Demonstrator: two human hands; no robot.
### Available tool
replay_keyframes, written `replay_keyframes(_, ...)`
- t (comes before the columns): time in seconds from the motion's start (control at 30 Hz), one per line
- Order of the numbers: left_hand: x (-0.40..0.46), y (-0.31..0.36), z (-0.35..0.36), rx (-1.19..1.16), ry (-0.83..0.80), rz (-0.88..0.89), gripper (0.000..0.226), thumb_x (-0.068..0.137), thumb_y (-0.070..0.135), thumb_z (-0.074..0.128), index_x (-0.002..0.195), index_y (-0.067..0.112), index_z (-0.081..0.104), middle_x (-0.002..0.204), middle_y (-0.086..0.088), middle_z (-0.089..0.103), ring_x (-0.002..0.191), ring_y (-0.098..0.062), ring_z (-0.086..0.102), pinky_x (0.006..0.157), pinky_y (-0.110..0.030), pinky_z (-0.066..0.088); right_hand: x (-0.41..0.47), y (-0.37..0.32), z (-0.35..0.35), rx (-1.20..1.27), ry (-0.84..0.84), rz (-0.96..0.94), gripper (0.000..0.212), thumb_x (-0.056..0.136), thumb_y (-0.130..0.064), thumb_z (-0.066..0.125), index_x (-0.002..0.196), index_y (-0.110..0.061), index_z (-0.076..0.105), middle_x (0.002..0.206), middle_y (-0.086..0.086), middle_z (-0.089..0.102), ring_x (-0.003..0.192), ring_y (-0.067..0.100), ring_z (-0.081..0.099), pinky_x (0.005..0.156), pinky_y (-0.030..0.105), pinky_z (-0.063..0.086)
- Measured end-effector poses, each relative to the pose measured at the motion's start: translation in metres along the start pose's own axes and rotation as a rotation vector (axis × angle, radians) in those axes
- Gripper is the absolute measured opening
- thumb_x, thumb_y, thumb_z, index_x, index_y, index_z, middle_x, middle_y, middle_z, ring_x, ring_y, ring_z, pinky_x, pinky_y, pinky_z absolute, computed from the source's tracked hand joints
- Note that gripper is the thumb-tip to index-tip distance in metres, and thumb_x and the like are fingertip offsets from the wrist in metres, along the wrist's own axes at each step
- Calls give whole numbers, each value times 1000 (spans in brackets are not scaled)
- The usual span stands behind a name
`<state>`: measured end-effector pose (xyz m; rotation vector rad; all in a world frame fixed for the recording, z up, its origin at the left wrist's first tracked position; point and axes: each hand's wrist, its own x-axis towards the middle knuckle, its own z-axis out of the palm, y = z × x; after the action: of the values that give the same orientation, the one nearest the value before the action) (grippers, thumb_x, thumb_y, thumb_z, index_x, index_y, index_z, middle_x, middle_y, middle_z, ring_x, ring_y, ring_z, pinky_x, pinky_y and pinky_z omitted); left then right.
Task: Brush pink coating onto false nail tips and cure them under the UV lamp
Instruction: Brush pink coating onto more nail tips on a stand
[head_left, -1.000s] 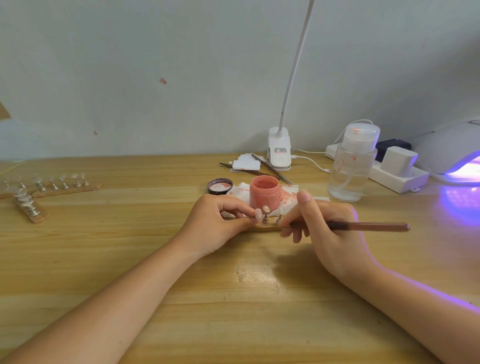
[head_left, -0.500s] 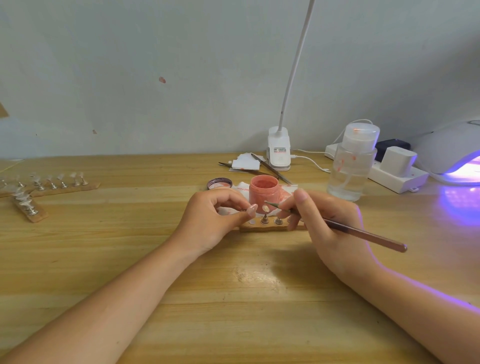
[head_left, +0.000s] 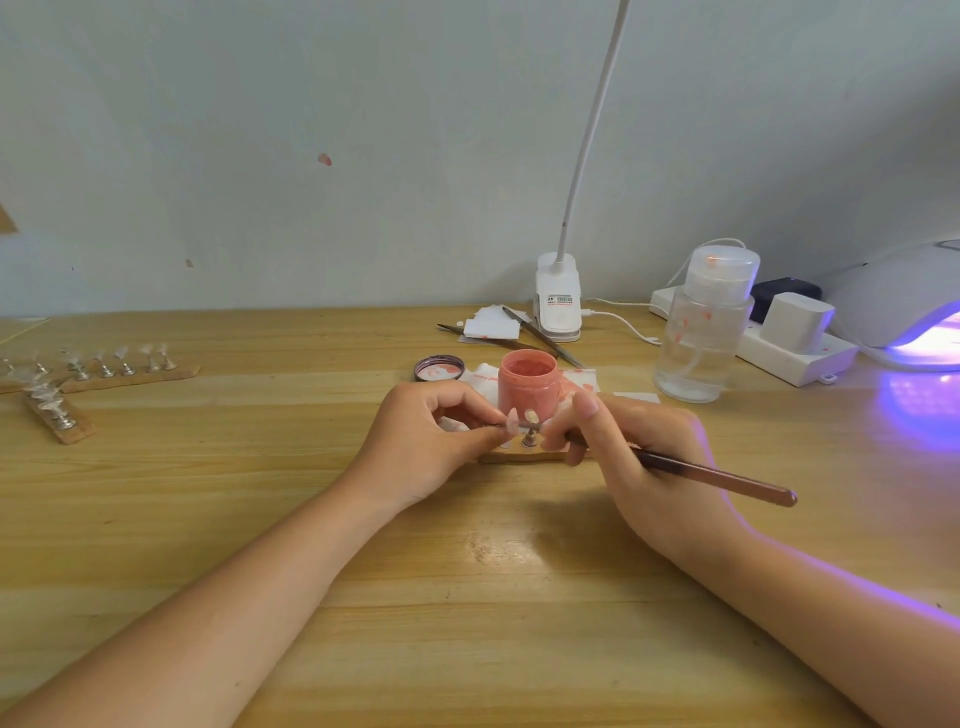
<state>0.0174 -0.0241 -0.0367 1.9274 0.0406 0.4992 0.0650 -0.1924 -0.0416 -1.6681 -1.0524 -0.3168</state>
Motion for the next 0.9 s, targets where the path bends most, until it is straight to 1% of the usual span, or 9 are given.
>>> replay_keyframes(0.07,0,0,0,-3,-3,0,11,67,9,77,65,11,67,70,-13,67,59,-8,53,57,-18,40,1,-1,0,-38,-5,14,29,92,-34,46,73,-25,67,63,-25,59,66,-3,60,62,9,40)
replay_keyframes(0.17,0,0,0,5,-9,10,12,67,7,77,64,11,67,65,-7,63,56,-3,51,53,-11,37,-1,-2,0,41,-28,60,35,89,-40,45,69,-23,68,61,-16,63,59,0,60,59,11,43)
replay_keyframes(0.3,1,-1,0,-1,3,11,13,67,8,77,63,14,66,66,-8,64,58,-5,52,54,-12,38,1,-1,0,1,-3,30,36,95,-29,46,71,-15,69,63,-22,59,63,-2,59,61,10,41)
replay_keyframes(0.43,0,-2,1,3,6,15,16,67,9,78,61,17,66,63,-3,62,56,-4,50,52,-10,37,-1,-1,0,56,-28,70,39,91,-34,44,66,-16,69,60,-9,64,56,3,58,58,16,45)
replay_keyframes(0.5,0,-2,0,6,9,21,18,66,8,78,60,18,65,62,-1,62,54,1,50,52,-8,36,0,-1,-1,23,0,39,37,91,-30,43,69,-15,69,62,-15,62,59,1,58,59,12,43)
replay_keyframes(0.6,0,-1,1,15,12,20,21,67,5,78,59,19,64,59,4,60,50,4,48,51,-6,34,1,-1,0,16,-16,76,39,92,-38,45,70,-16,69,61,-18,61,60,2,58,60,13,43)
replay_keyframes(0.7,0,1,1,19,3,22,20,67,5,78,59,18,63,59,3,58,49,5,47,51,-6,34,-1,-2,-1,86,-13,108,40,89,-37,47,64,-16,69,56,-7,64,52,3,58,55,16,45)
replay_keyframes(0.8,1,1,1,21,4,25,19,67,7,77,59,19,64,60,0,58,51,3,47,51,-6,34,2,-3,-1,9,39,40,29,90,-30,50,70,-21,69,60,-16,62,59,3,59,57,20,47)
replay_keyframes(0.9,1,0,1,22,1,22,18,67,7,77,60,17,64,60,-1,57,49,3,46,50,-6,34,1,-2,0,34,6,96,36,87,-36,52,66,-12,69,58,-7,64,54,7,59,54,27,49)
